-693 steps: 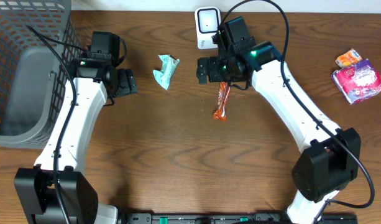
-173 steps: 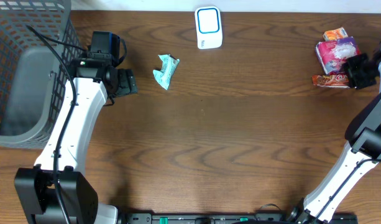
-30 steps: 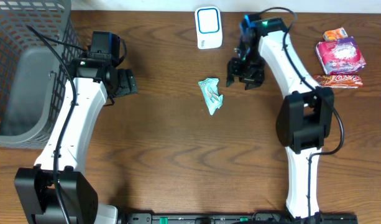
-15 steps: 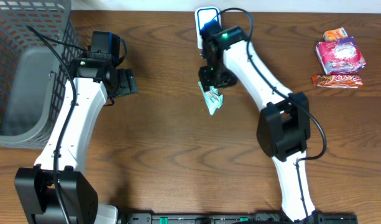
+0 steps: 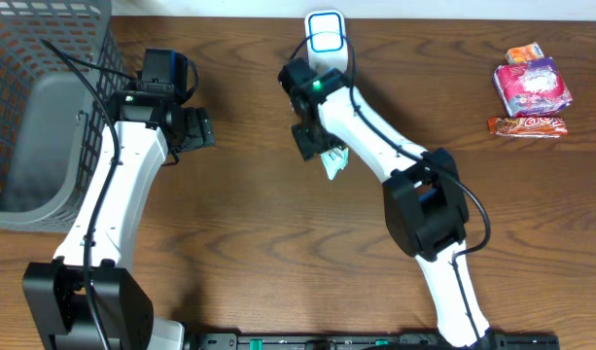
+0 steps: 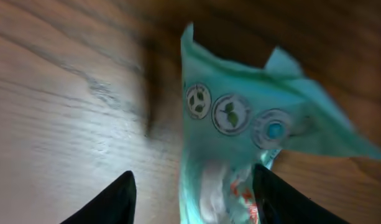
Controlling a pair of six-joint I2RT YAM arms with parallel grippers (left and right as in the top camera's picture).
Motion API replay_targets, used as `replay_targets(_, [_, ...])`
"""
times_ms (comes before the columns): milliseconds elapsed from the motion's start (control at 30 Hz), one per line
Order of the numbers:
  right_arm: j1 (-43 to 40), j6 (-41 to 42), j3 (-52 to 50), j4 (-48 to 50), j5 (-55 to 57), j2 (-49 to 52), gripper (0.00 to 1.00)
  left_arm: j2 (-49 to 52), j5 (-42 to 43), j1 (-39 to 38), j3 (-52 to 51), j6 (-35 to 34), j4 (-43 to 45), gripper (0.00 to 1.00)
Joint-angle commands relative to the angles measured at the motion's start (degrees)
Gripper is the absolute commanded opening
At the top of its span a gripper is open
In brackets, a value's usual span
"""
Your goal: Scan the item barcode
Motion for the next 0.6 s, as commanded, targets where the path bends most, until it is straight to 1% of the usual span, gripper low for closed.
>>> replay_targets(0, [0.8,-0.6,-4.1,2.2,7.1,-0.5,0.54,0.6,-1.1,0.1,0.2,0.3,-0.1,0.98])
replay_targets(33, [0.8,-0.6,-4.7,2.6,8.4,-0.5,0.51,0.6,-1.1,0.1,0.2,0.3,-0.1,0.98])
replay_targets(100, [0.8,-0.5,-5.5,3.3,9.6,-0.5,0.42,0.6,-1.1,0.1,0.2,0.3,-0.1,0.98])
replay_targets(267, [0.2,2.1,-5.0,4.0,9.3,-0.6,0.28,0.6,-1.1,0.1,0.2,0.3,-0.1,0.98])
replay_targets(333, [-0.1,3.4,-4.3,4.1,9.3,-0.6,0.17,0.6,-1.1,0.1,0.2,0.3,-0.1,0.98])
replay_targets(367, [-0.3,3.9,-3.8,4.1,9.0,-0.6,0.14,0.6,-1.1,0.1,0.2,0.3,-0.1,0.98])
replay_targets(467, [-1.1,4.0,-1.0,3.7,5.8,-0.8,0.13,0.6,-1.1,0.1,0.2,0.3,-0.1,0.98])
replay_targets(567, [-2.1,4.0,2.8,3.5,2.7,-1.4,0.08,0.6,-1.1,0.1,0.2,0.3,-0.1,0.98])
